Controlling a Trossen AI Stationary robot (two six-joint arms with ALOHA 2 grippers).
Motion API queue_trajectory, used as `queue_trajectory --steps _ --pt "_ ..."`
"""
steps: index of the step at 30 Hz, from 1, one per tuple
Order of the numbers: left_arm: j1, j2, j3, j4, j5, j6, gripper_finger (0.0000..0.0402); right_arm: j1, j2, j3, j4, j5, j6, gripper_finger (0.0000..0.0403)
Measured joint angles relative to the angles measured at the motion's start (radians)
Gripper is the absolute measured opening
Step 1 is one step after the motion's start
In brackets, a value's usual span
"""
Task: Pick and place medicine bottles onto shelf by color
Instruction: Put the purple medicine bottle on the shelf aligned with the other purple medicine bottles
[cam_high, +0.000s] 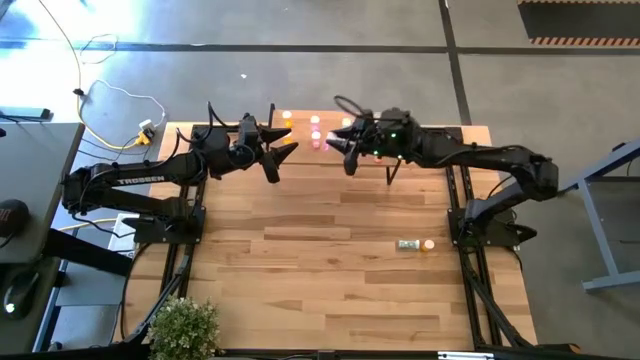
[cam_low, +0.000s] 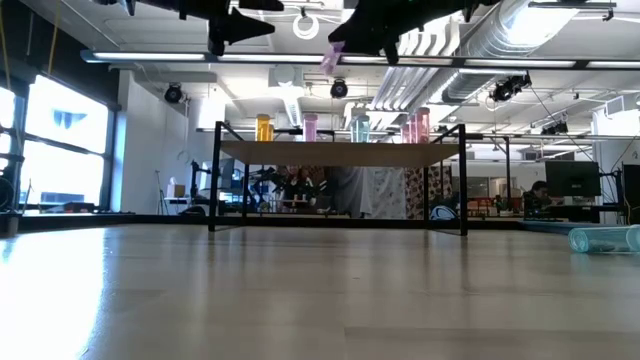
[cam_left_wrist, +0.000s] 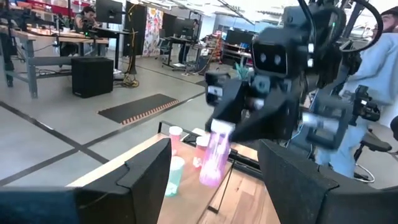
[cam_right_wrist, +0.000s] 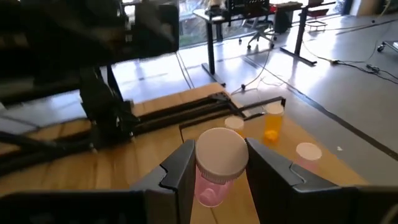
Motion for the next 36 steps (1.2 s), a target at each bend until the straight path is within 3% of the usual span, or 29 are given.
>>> queue_trajectory --steps 11,20,27,36 --pt "0.000 0.000 0.000 -0.001 0.000 0.036 0.0232 0.014 0.136 0.000 0.032 0.019 -0.115 0.0113" --pt "0.000 0.000 0.000 -0.003 -0.001 0.035 0.0232 0.025 0.167 0.001 0.078 0.026 -0.153 0.0113" --pt "-0.001 0.001 0.000 -0.005 -0.019 0.034 0.0232 0.046 0.171 0.114 -0.024 0.087 -0.245 0.0113" --pt "-0.001 0.001 0.000 -0.019 -0.020 0.035 0.0232 0.033 0.217 0.116 -0.083 0.082 -0.227 0.0113"
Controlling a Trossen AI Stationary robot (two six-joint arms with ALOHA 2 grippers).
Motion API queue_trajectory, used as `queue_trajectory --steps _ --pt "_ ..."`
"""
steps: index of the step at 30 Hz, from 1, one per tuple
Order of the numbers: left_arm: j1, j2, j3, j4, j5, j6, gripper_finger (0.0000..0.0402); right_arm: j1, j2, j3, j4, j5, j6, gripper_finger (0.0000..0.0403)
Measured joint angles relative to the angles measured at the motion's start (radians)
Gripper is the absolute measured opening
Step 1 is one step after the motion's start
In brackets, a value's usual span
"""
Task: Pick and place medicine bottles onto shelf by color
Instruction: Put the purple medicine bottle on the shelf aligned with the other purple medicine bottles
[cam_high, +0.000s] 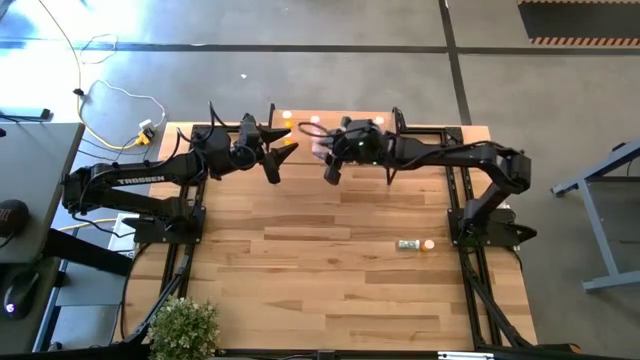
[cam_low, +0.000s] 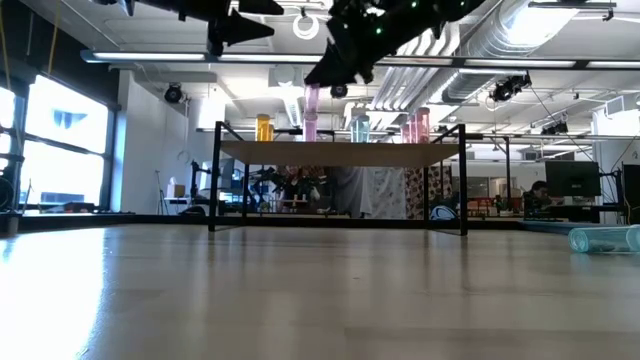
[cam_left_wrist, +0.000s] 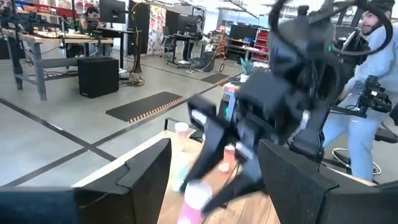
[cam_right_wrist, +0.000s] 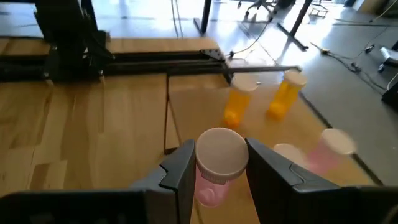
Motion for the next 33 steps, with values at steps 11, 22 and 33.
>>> queue_trajectory --steps 11,22,33 --pt "0.000 0.000 0.000 -0.016 0.000 0.000 0.0232 0.000 0.062 0.000 0.016 0.028 0.006 0.0113" --pt "0.000 0.000 0.000 -0.015 0.001 0.000 0.0232 0.000 0.093 0.000 0.017 0.031 0.001 0.0113" --pt "0.000 0.000 0.000 -0.015 0.001 0.000 0.0232 0.000 0.093 0.000 0.016 0.062 0.003 0.0113"
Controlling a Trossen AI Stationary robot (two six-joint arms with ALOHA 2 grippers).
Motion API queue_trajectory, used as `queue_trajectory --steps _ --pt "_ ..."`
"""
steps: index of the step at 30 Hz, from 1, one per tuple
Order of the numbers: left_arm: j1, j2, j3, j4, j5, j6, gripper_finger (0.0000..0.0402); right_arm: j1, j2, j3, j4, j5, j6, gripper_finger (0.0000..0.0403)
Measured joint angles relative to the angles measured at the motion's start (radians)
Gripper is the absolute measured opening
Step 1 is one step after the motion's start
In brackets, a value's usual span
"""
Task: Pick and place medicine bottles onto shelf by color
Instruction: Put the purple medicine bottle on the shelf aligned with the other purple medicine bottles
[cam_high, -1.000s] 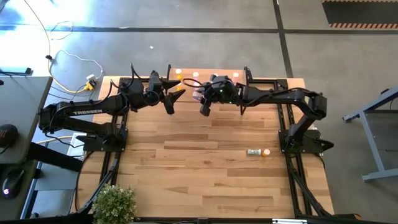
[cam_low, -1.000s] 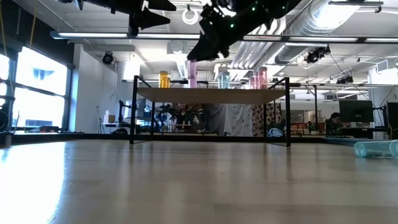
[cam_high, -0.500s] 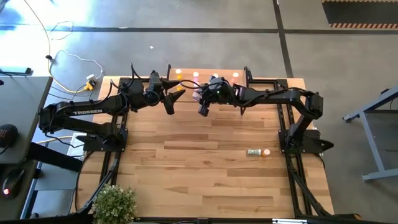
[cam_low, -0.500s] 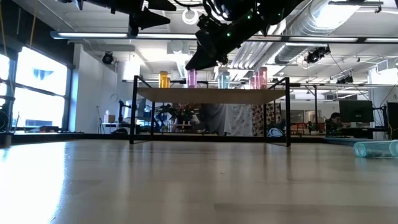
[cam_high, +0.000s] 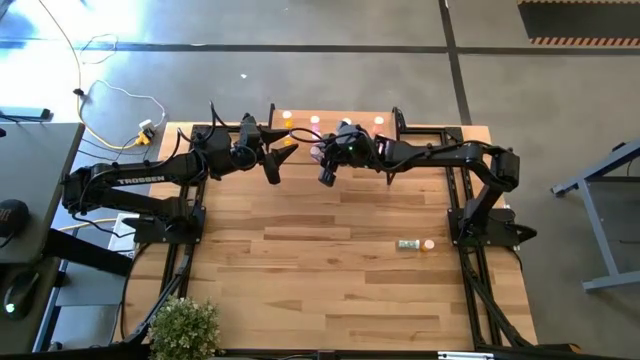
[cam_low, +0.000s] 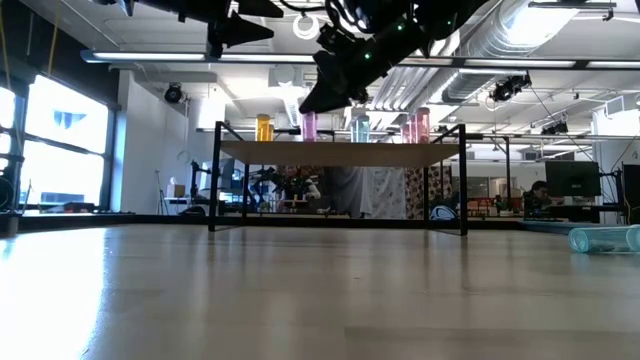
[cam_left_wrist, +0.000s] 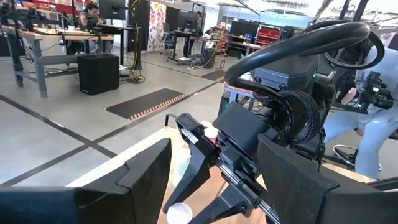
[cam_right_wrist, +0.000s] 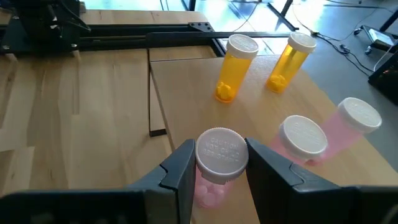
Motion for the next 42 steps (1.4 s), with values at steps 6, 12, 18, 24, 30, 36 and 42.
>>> queue_trajectory --steps 6,12,18,24,30,36,42 --pt "0.000 0.000 0.000 0.000 0.000 0.000 0.0232 0.000 0.000 0.000 0.000 0.002 0.000 0.0116" --pt "0.000 0.000 0.000 0.000 0.000 0.000 0.0232 0.000 0.001 -0.001 -0.008 0.029 0.000 0.0136" --pt "0.000 0.000 0.000 0.000 0.000 0.000 0.0232 0.000 0.003 -0.001 -0.007 0.048 -0.003 0.0144" --pt "0.000 0.000 0.000 0.000 0.000 0.000 0.0232 0.000 0.003 -0.001 -0.004 0.057 -0.003 0.0145" --pt "0.000 0.000 0.000 0.000 0.000 0.000 0.0232 0.000 0.003 -0.001 -0.004 0.073 0.002 0.0145" --pt "0.000 0.000 0.000 0.000 0.000 0.000 0.0232 0.000 0.001 -0.001 -0.003 0.074 0.012 0.0145" --pt "0.000 0.000 0.000 0.000 0.000 0.000 0.0232 0.000 0.001 -0.001 -0.003 0.075 0.024 0.0145"
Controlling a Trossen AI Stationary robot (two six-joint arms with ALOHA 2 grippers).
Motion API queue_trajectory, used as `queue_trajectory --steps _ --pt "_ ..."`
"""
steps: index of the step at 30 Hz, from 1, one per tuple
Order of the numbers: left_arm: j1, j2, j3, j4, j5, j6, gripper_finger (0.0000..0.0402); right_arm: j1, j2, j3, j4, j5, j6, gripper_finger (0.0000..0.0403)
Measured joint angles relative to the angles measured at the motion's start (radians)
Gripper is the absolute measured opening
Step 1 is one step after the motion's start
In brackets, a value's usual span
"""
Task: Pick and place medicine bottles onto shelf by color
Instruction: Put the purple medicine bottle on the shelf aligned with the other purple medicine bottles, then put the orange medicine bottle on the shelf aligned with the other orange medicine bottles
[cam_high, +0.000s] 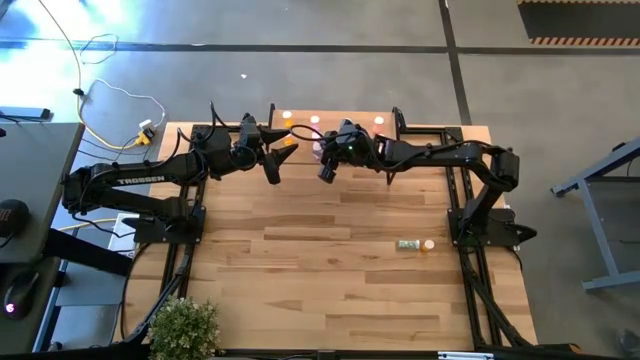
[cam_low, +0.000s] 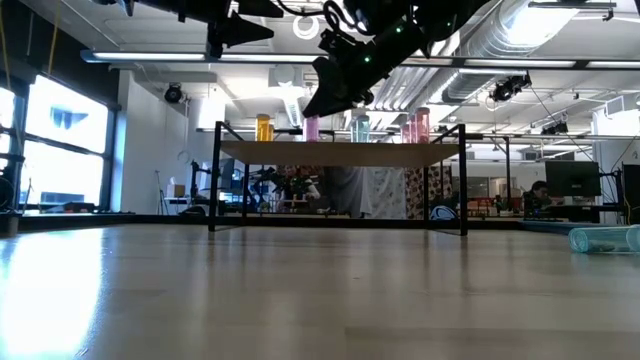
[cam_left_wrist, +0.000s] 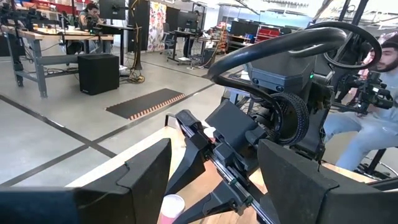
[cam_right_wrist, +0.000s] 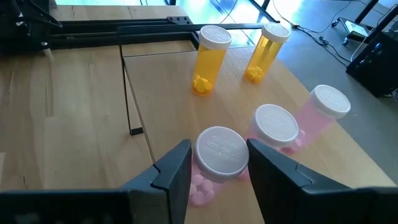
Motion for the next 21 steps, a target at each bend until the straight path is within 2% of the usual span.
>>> queue_trajectory --steps 16,21 --pt "0.000 0.000 0.000 0.000 0.002 0.000 0.0232 0.001 -0.002 0.065 -0.045 -0.001 -0.019 0.0145" --pt "0.000 -0.006 0.000 -0.026 0.002 0.029 0.0232 0.015 -0.003 0.177 -0.204 -0.002 0.004 0.0145"
